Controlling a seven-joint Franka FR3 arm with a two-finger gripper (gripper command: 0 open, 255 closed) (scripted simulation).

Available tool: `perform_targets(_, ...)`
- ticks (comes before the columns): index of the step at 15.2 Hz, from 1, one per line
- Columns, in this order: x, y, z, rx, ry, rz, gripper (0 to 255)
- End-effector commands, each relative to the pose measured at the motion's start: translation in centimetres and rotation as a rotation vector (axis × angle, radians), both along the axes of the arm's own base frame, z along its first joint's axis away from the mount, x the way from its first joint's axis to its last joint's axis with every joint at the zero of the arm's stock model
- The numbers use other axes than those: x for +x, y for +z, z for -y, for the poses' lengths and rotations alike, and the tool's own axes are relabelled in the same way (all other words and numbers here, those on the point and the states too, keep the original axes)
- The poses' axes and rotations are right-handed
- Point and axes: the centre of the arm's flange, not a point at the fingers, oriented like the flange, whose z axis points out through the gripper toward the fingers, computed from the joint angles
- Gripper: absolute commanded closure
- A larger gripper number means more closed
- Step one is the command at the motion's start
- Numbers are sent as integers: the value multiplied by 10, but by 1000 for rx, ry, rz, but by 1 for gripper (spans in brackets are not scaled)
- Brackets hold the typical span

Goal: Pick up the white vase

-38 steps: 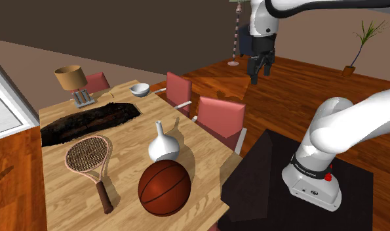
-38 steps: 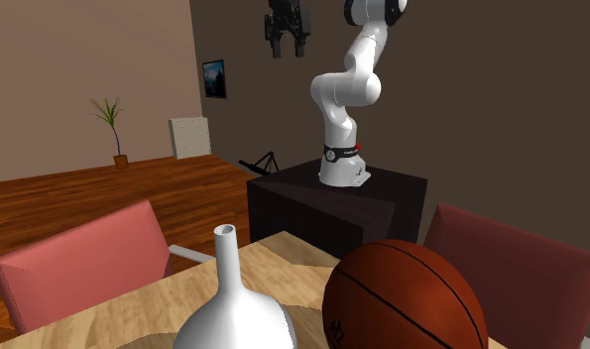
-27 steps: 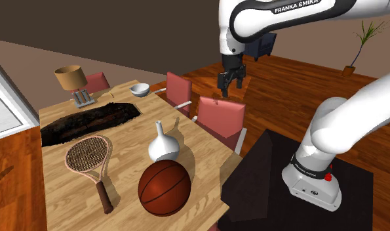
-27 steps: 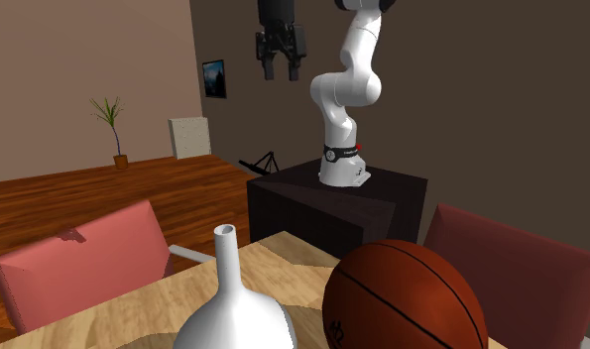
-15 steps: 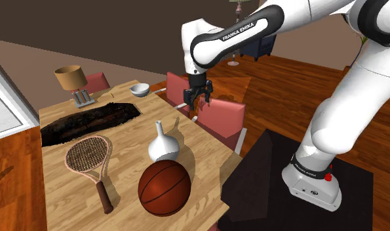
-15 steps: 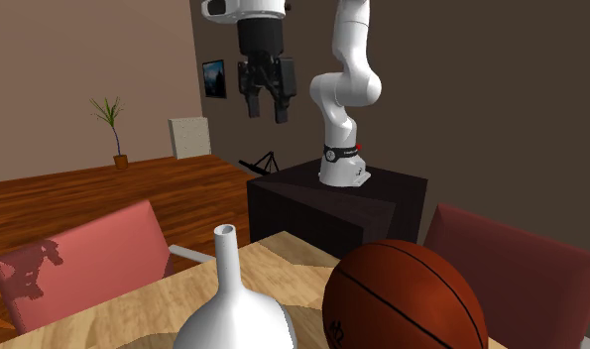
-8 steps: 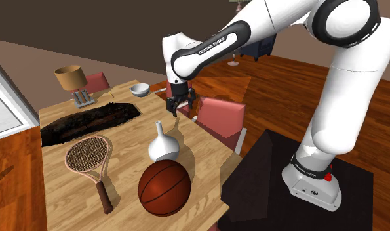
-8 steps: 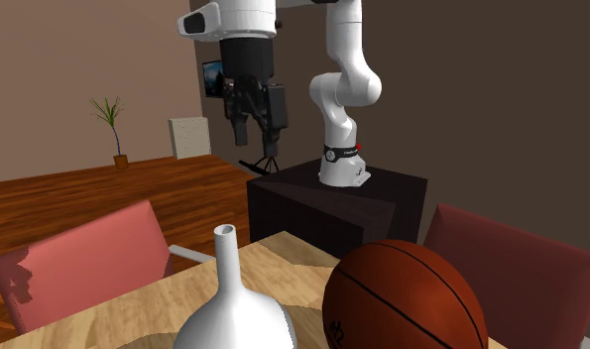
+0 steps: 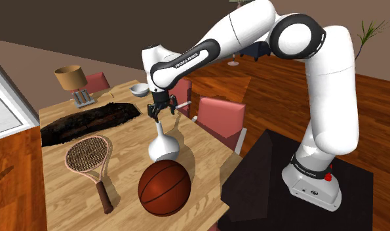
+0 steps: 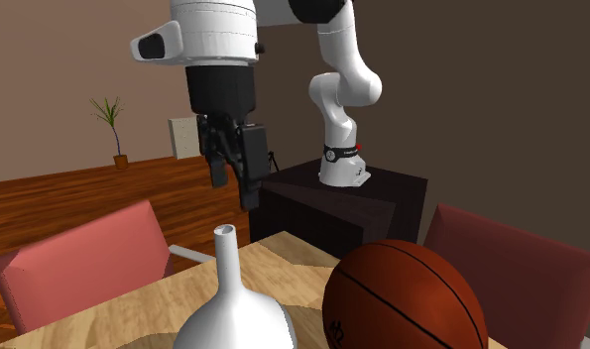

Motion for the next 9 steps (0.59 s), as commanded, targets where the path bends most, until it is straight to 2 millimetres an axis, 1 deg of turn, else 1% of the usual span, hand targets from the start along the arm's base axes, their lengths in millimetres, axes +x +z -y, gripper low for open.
perform_targets(1,20,-13,-16,1,-3,7,0)
perform_targets(2,30,-19,-22,2,-4,10,0)
perform_targets(3,34,-21,-25,3,-5,12,0)
perform_targets(9,33,-52,-25,3,-5,12,0)
